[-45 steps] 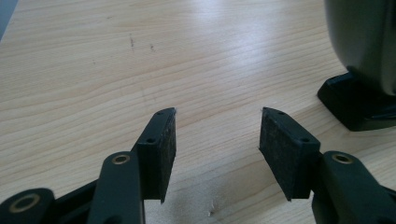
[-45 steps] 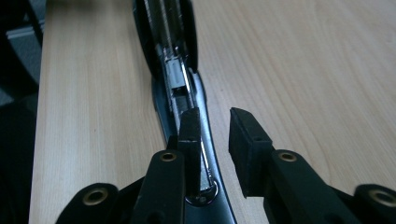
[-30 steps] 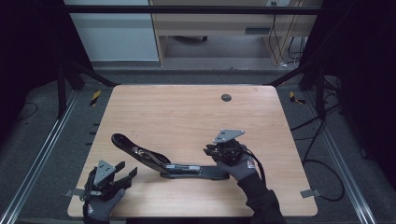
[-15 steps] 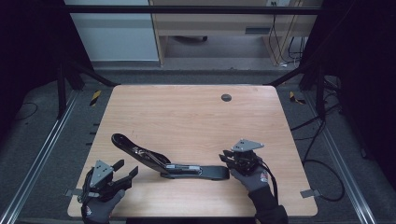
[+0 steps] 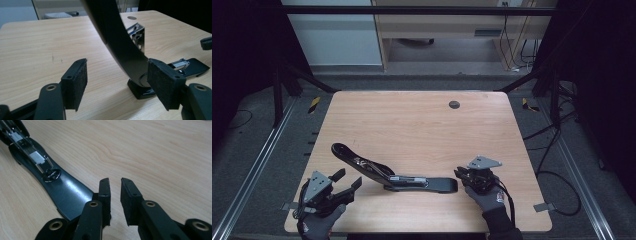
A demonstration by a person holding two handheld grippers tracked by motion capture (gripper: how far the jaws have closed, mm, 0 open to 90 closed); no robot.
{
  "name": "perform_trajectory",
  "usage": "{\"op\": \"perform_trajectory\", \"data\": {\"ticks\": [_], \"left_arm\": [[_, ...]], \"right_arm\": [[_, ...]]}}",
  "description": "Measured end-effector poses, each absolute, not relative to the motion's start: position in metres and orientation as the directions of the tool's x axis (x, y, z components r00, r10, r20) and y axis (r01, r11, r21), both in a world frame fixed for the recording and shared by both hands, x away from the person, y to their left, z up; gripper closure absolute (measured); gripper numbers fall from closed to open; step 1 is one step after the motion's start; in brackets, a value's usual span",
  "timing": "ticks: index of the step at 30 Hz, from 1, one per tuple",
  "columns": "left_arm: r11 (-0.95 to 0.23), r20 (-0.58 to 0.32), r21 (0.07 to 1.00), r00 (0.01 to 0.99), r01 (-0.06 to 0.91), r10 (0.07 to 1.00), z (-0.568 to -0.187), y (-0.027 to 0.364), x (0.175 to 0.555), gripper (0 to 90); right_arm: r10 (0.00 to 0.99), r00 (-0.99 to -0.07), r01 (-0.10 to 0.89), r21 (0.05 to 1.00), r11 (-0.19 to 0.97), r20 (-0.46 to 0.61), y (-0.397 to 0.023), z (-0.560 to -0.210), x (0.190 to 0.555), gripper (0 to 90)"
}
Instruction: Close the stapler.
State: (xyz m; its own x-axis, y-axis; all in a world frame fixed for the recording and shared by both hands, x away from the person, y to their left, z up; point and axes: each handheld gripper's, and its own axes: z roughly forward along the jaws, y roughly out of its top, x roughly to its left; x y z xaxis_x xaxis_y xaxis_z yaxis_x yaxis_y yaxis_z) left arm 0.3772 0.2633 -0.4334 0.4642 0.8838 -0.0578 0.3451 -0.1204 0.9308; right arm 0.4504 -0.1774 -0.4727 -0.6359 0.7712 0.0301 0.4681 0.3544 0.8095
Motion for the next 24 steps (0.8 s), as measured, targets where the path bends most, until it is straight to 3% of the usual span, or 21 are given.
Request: {"op": "perform_trajectory", "data": {"ticks": [12, 24], "left_arm": [[-0.104, -0.055, 0.94, 0.446, 0.324, 0.893, -0.42, 0.264, 0.384, 30.9], [-0.056, -0.086, 0.95, 0.431, 0.307, 0.898, -0.409, 0.265, 0.398, 33.1]], "right_arm": [[0.763, -0.645, 0.475, 0.806, 0.354, 0.044, -0.176, -0.473, 0.44, 89.9], [0.747, -0.662, 0.486, 0.794, 0.365, 0.062, -0.176, -0.477, 0.434, 90.0]]}}
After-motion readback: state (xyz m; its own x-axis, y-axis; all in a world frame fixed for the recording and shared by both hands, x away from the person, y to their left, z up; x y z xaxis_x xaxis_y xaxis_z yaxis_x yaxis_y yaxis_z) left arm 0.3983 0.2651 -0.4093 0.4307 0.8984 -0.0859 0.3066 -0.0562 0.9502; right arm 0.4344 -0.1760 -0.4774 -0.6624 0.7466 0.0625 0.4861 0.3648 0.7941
